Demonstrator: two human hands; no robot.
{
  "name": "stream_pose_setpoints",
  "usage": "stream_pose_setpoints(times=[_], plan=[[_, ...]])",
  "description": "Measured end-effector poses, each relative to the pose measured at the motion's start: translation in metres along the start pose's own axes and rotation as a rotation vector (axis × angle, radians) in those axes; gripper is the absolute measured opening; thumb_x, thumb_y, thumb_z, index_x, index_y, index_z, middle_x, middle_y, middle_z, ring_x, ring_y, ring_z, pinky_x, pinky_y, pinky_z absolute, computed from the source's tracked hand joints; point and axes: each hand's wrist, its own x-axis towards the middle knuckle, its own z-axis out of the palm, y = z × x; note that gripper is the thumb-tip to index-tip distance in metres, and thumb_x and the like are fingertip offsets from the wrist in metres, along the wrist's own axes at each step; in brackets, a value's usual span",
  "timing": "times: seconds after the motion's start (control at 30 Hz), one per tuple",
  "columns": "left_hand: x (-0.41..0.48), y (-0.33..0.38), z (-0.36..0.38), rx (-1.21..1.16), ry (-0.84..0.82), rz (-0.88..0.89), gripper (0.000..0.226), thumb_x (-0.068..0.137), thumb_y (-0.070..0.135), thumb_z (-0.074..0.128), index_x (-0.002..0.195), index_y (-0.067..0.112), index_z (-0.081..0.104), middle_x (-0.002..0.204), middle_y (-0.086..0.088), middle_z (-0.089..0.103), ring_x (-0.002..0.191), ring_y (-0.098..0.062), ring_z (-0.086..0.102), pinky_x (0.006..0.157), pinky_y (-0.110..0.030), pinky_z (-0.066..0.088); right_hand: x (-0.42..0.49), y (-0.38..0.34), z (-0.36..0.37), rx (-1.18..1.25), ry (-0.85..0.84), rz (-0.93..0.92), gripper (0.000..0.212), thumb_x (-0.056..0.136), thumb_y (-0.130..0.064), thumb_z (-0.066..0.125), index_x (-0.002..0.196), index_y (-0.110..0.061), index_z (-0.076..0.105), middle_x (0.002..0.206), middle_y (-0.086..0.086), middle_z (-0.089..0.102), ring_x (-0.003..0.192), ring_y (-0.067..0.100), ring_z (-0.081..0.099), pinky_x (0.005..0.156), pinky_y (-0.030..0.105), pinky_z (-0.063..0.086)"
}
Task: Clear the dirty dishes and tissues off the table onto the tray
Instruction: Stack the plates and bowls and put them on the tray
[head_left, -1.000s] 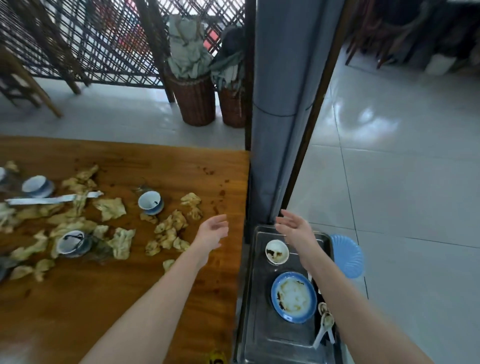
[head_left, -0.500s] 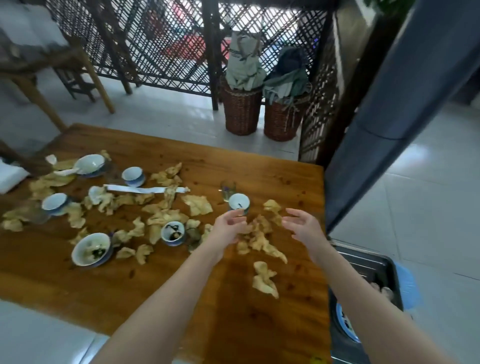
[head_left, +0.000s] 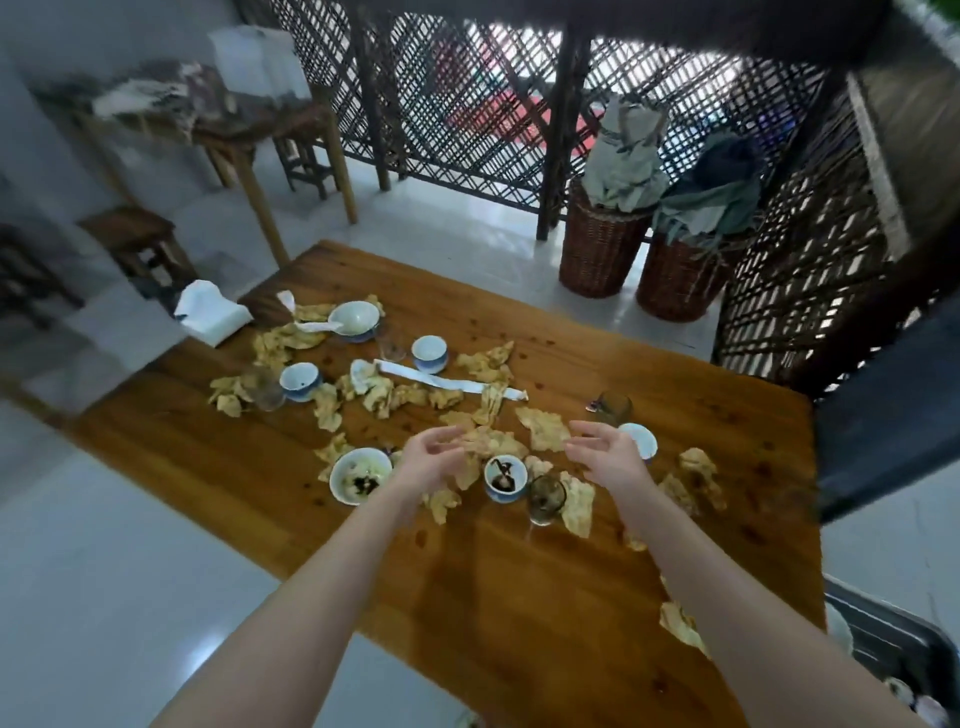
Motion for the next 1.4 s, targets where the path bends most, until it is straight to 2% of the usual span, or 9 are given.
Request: stream_pose_setpoints(times=[0.27, 0.4, 0.5, 0.7, 0.87, 1.03, 1.17, 1.3, 1.4], plan=[[-0.008, -0.055, -0.104, 0.049, 0.185, -0.068, 0.042, 0.090, 0.005, 0.061, 0.131, 0.008, 0.054, 0.129, -0.017, 0.057, 0.113, -0.029, 0.057, 0.085, -0.032, 0.050, -0.010, 0.003, 0.087, -0.060, -0.227, 0.055, 0.021, 0.086, -0.014, 0.068, 0.102, -0.026, 0.062, 0.100, -0.004, 0.064, 0.092, 0.010, 0.059, 0.073, 0.023, 0.045], [0.007, -0.082, -0.135, 0.070, 0.250, -0.096, 0.054, 0.086, 0.009, 0.068, 0.137, 0.010, 0.049, 0.133, -0.012, 0.053, 0.117, -0.024, 0.053, 0.098, -0.042, 0.047, -0.014, 0.013, 0.138, -0.124, -0.326, 0.102, 0.035, 0.088, -0.013, 0.065, 0.122, -0.019, 0.058, 0.107, -0.002, 0.063, 0.093, 0.012, 0.058, 0.078, 0.026, 0.044], [0.022, -0.099, -0.154, 0.084, 0.200, -0.135, 0.064, 0.085, 0.015, 0.071, 0.142, 0.014, 0.043, 0.140, -0.010, 0.047, 0.125, -0.025, 0.047, 0.102, -0.044, 0.045, -0.013, 0.020, 0.179, -0.127, -0.334, 0.156, 0.039, 0.088, -0.011, 0.066, 0.125, -0.019, 0.055, 0.112, 0.000, 0.063, 0.091, 0.009, 0.059, 0.069, 0.021, 0.045], [0.053, -0.120, -0.179, 0.126, -0.034, -0.170, 0.065, 0.086, 0.014, 0.069, 0.144, 0.013, 0.039, 0.142, -0.005, 0.046, 0.124, -0.023, 0.049, 0.100, -0.040, 0.044, 0.000, 0.024, 0.257, -0.059, -0.203, 0.351, 0.066, 0.083, -0.001, 0.068, 0.142, -0.013, 0.039, 0.129, 0.005, 0.053, 0.105, 0.023, 0.057, 0.083, 0.037, 0.048], [0.062, -0.119, -0.181, 0.121, -0.191, -0.126, 0.053, 0.084, 0.012, 0.068, 0.134, 0.022, 0.050, 0.128, 0.002, 0.056, 0.101, -0.007, 0.054, 0.064, -0.012, 0.046, -0.003, 0.031, 0.282, -0.067, -0.106, 0.314, 0.048, 0.080, -0.005, 0.068, 0.122, -0.025, 0.056, 0.082, -0.021, 0.053, 0.072, 0.006, 0.055, 0.076, 0.033, 0.054], [0.072, -0.113, -0.182, 0.070, -0.165, -0.122, 0.054, 0.082, 0.013, 0.070, 0.130, 0.023, 0.048, 0.109, 0.015, 0.056, 0.095, -0.002, 0.054, 0.064, -0.016, 0.044, 0.000, 0.020, 0.285, -0.036, -0.063, 0.247, 0.038, 0.077, -0.002, 0.067, 0.085, -0.039, 0.058, 0.069, -0.024, 0.064, 0.069, 0.002, 0.059, 0.056, 0.018, 0.052], [0.084, -0.089, -0.187, 0.022, -0.147, -0.098, 0.056, 0.081, 0.011, 0.070, 0.132, 0.022, 0.050, 0.128, 0.001, 0.057, 0.110, -0.011, 0.054, 0.076, -0.019, 0.047, 0.015, -0.012, 0.283, -0.024, -0.085, 0.175, 0.032, 0.079, -0.008, 0.068, 0.085, -0.037, 0.058, 0.080, -0.022, 0.065, 0.078, 0.004, 0.062, 0.062, 0.019, 0.050], [0.106, -0.053, -0.204, 0.031, -0.098, -0.040, 0.063, 0.084, 0.017, 0.069, 0.141, 0.023, 0.042, 0.115, 0.010, 0.054, 0.101, -0.007, 0.054, 0.058, -0.011, 0.045, 0.039, -0.053, 0.288, -0.010, -0.094, 0.092, 0.030, 0.082, -0.009, 0.068, 0.087, -0.036, 0.056, 0.088, -0.019, 0.062, 0.088, 0.007, 0.062, 0.067, 0.021, 0.051], [0.138, -0.025, -0.221, 0.044, -0.087, 0.014, 0.063, 0.086, 0.018, 0.067, 0.143, 0.021, 0.041, 0.126, 0.004, 0.054, 0.109, -0.014, 0.055, 0.075, -0.021, 0.047, 0.066, -0.085, 0.294, 0.015, -0.105, 0.049, 0.029, 0.082, -0.008, 0.067, 0.103, -0.027, 0.062, 0.097, -0.011, 0.067, 0.095, 0.012, 0.062, 0.077, 0.026, 0.052]])
